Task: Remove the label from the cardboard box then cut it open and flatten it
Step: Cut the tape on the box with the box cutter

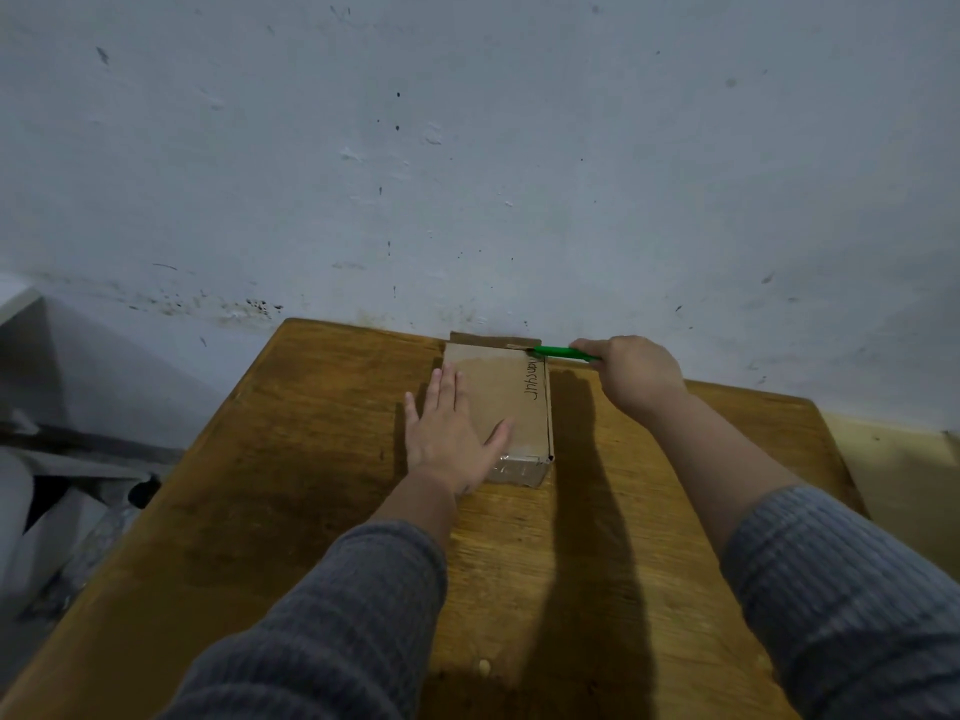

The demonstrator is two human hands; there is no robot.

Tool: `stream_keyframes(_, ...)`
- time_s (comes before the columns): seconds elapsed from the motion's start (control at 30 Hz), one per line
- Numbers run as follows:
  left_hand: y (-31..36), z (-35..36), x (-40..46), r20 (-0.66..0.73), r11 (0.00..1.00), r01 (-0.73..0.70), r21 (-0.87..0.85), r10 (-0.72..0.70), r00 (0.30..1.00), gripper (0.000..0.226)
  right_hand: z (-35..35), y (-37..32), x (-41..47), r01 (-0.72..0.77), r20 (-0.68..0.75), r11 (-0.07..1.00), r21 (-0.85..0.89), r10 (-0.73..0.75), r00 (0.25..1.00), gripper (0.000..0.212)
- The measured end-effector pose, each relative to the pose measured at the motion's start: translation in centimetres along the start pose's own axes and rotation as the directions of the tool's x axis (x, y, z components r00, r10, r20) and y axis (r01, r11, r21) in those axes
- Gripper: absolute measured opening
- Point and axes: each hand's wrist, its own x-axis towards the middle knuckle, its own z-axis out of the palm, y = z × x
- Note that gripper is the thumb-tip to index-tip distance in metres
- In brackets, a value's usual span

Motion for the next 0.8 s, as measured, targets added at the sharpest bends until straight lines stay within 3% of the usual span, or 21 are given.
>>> stream_keyframes(0.23, 0.1, -0.2, 0.1, 0.021, 0.999, 0.001, -0.044, 0.000, 1.000, 0.091, 0.2, 1.9, -2.7, -0.111, -0.013, 0.981, 0.161, 0.115, 0.993, 0.039)
stream_keyframes(0.4, -1.6, -1.0, 0.1, 0.120, 0.966, -0.065, -0.248, 0.098, 0.988, 0.098, 0.5, 0.5, -5.7, -0.156, 0.000, 0.917, 0.366, 0.168, 0.986, 0.037)
stream_keyframes(0.57, -5.6, -2.2, -1.8, 0.125, 0.938, -0.346, -0.002, 0.343, 0.931, 0.092, 1.2, -2.1, -9.0, -0.135, 0.042, 0.899, 0.417, 0.129, 0.991, 0.040)
stream_keyframes(0.8, -7.5, -2.8, -2.3, 0.060, 0.891, -0.439, 0.114, 0.435, 0.898, 0.074, 2.0, -5.7, -11.6, 0.136, -0.072, 0.942, 0.308, -0.119, 0.990, 0.041)
